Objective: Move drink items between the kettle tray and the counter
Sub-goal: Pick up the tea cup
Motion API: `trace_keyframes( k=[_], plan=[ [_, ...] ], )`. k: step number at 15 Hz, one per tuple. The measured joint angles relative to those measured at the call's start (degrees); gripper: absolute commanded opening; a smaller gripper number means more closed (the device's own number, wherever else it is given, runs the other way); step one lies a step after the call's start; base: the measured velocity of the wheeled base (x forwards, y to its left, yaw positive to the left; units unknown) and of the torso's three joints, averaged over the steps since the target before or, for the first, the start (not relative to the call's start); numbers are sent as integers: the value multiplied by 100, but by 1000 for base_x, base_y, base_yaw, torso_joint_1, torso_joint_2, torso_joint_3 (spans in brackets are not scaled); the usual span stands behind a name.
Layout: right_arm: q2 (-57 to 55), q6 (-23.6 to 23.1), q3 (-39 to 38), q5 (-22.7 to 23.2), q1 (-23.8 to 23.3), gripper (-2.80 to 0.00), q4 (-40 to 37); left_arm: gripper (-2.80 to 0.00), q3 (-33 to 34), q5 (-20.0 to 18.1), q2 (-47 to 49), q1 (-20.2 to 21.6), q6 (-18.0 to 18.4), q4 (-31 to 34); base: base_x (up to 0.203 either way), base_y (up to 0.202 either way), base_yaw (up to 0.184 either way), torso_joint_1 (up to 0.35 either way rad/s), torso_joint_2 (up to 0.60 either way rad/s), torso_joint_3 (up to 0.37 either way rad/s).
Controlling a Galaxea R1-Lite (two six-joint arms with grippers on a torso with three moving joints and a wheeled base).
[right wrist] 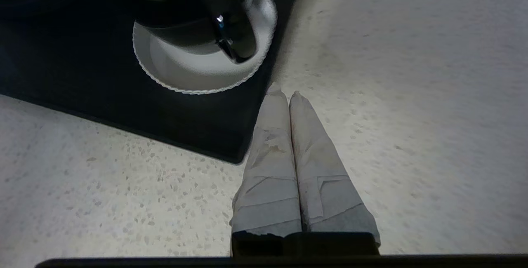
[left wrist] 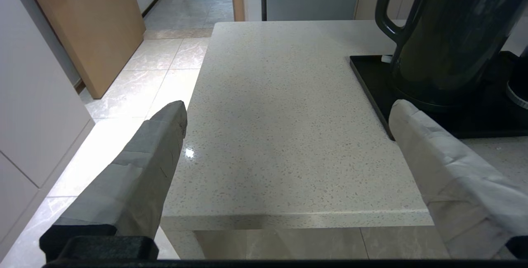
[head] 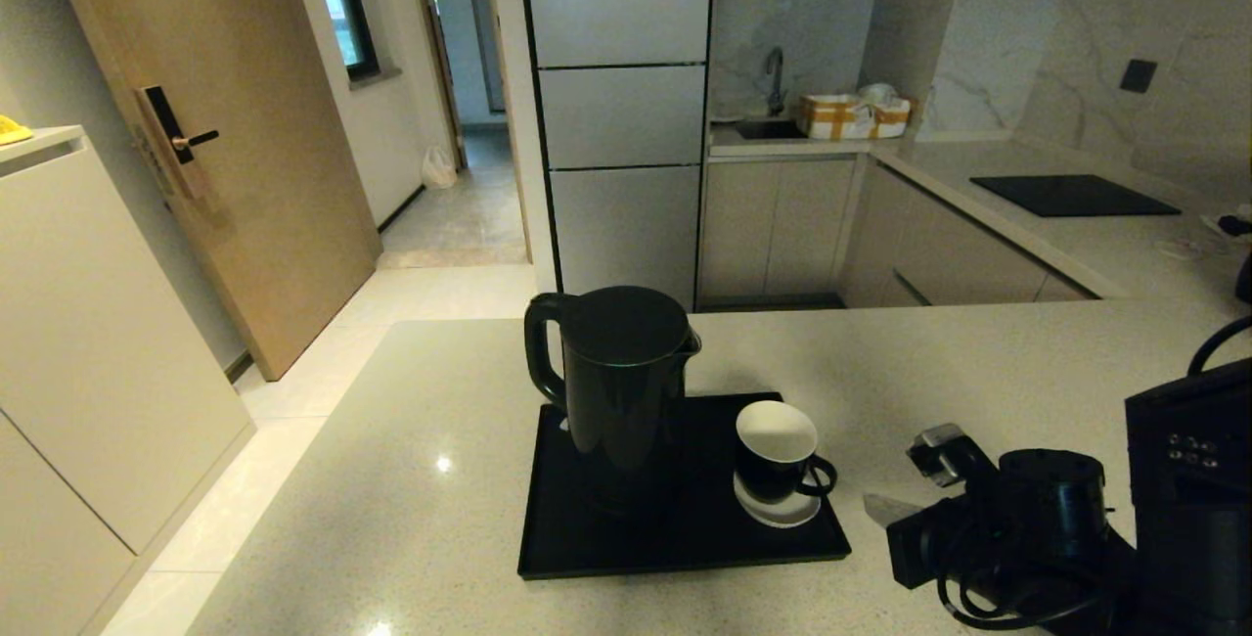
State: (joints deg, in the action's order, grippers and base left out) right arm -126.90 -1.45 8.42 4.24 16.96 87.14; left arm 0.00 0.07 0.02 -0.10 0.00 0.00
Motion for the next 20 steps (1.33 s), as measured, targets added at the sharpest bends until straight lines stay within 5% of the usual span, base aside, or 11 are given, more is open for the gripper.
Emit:
trace_keyframes(
  k=[4, 10, 11, 20],
  plan=[
    [-109, -87, 41, -8, 491, -280, 6, 0, 0, 2, 0, -1, 0, 1, 0, 0, 0, 0, 0, 0],
    [489, -260, -234, -63, 478, -280, 1, 0, 0, 0, 0, 0, 1, 0, 0, 0, 0, 0, 0, 0],
    [509, -261, -239, -62, 474, 0, 5, 0, 0, 0, 0, 5, 0, 0, 0, 0, 0, 0, 0, 0],
    [218, -212, -135, -105, 478, 0, 5, 0, 0, 0, 0, 0, 2, 0, 0, 0, 0, 0, 0, 0]
  ],
)
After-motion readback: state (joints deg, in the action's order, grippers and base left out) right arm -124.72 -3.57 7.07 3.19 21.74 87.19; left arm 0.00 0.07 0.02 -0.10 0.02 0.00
